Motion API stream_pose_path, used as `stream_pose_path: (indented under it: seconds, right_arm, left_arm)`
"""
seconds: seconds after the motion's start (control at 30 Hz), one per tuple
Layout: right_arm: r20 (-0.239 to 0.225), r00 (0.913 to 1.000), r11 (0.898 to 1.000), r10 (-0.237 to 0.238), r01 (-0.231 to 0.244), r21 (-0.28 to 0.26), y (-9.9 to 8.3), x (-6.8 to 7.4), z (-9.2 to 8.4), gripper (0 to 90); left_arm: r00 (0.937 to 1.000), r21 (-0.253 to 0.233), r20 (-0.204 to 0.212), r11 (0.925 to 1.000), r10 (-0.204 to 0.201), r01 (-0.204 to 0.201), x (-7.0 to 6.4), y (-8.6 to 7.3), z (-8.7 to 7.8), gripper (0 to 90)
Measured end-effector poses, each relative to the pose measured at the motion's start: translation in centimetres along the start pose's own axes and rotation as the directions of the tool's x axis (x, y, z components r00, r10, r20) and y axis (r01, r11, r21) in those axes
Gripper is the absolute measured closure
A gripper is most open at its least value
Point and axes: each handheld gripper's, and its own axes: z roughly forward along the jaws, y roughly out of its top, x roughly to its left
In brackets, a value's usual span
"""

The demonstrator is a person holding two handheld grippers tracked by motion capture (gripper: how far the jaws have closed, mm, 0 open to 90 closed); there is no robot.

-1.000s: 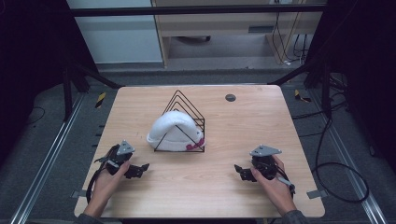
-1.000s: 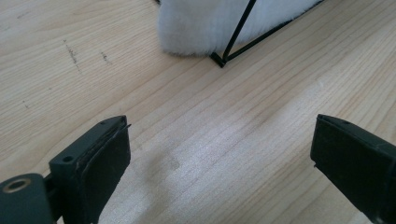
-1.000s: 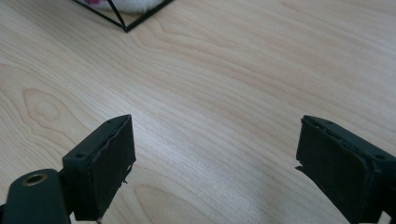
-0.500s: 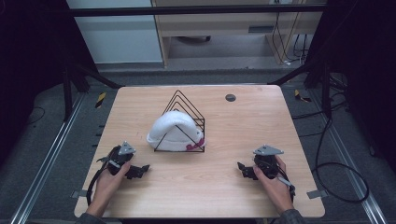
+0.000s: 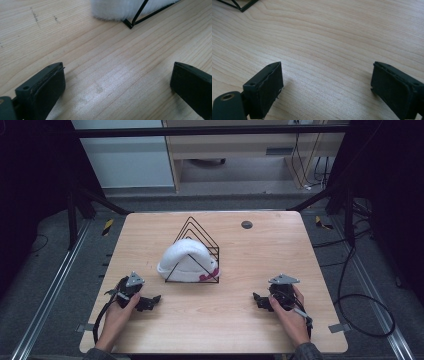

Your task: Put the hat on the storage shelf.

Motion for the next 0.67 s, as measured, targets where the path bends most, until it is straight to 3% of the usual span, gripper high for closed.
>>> stream_pose_path:
  seconds: [0.23,0.37,0.47,0.67]
  right_arm:
    - [0.037,0.9989,0.999,-0.028,0.027,0.017,0.1,0.6,0.2,8.8]
    - [0.043,0.9989,1.0,-0.019,0.019,0.017,0.0,0.7,0.2,8.4]
    - [0.08,0.9967,1.0,0.017,-0.018,0.017,0.0,1.1,0.2,8.3]
    - [0.081,0.9966,1.0,0.016,-0.018,0.016,0.0,1.1,0.2,8.3]
  left_arm:
    - [1.0,0.0,0.0,1.0,0.0,0.0,0.0,0.0,0.0,0.0]
    - [0.9999,0.0,-0.009,1.0,-0.006,0.006,-0.1,0.1,0.1,0.0]
    - [0.9998,0.002,-0.015,0.9999,-0.014,0.014,-0.2,0.2,0.2,0.0]
    - [0.9997,-0.001,-0.02,0.9999,-0.017,0.017,-0.2,0.3,0.3,0.0]
